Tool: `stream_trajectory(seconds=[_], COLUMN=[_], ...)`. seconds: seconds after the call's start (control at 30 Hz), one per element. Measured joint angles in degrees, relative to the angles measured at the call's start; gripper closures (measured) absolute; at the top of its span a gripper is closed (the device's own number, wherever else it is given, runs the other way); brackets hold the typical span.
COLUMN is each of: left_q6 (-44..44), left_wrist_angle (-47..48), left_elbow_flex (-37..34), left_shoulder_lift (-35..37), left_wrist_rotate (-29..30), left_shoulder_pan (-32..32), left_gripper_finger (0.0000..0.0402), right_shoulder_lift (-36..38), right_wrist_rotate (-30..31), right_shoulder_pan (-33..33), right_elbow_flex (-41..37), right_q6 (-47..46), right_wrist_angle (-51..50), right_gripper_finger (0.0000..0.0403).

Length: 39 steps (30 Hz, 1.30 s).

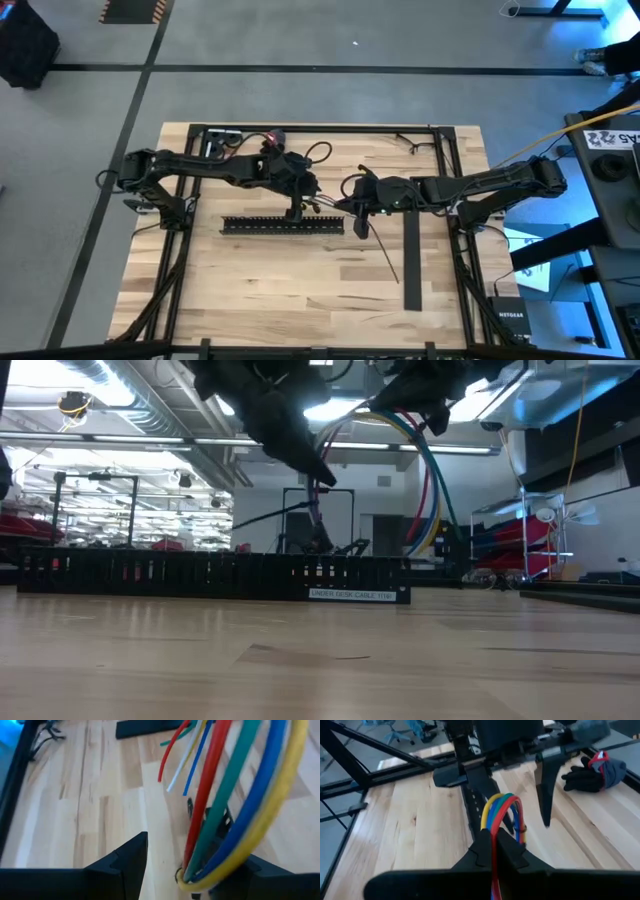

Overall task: Ziptie cables
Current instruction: Put the zip tied cable wires into the black cable duct

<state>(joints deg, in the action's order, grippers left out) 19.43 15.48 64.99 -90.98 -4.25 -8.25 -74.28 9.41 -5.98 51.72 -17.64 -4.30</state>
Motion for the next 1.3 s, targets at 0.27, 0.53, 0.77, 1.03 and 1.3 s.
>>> stream_trajectory(seconds=[0.27,0.53,0.77,1.03,1.3], left_q6=[-0.9,-0.3,-5.9,-11.9,-17.7], left_wrist_angle=[-1.8,19.5,39.9,48.9,52.9], left_elbow_flex=[-1.6,4.1,11.5,12.6,10.7], left_shoulder_lift=[-2.9,1.1,2.4,2.4,2.4], left_wrist_rotate=[5.1,13.9,15.1,15.5,14.6], left_shoulder_pan=[0.1,1.0,4.3,9.2,10.6], left_gripper_finger=[0.0272,0.0371,0.037,0.0367,0.0368], right_shoulder_lift=[0.0,0.0,-4.1,-10.0,-15.5], right_wrist_rotate=[-1.9,-2.5,-2.5,-9.3,-18.7], right_shoulder_pan=[0.0,0.0,0.1,0.9,4.8], right_elbow_flex=[0.0,0.0,0.3,0.2,0.2], right_q6=[0.4,-0.3,-3.5,-6.3,-9.7], right_wrist_angle=[0.1,-5.5,-11.0,-3.5,4.3], right_gripper_finger=[0.0403,0.0403,0.0403,0.0403,0.0403])
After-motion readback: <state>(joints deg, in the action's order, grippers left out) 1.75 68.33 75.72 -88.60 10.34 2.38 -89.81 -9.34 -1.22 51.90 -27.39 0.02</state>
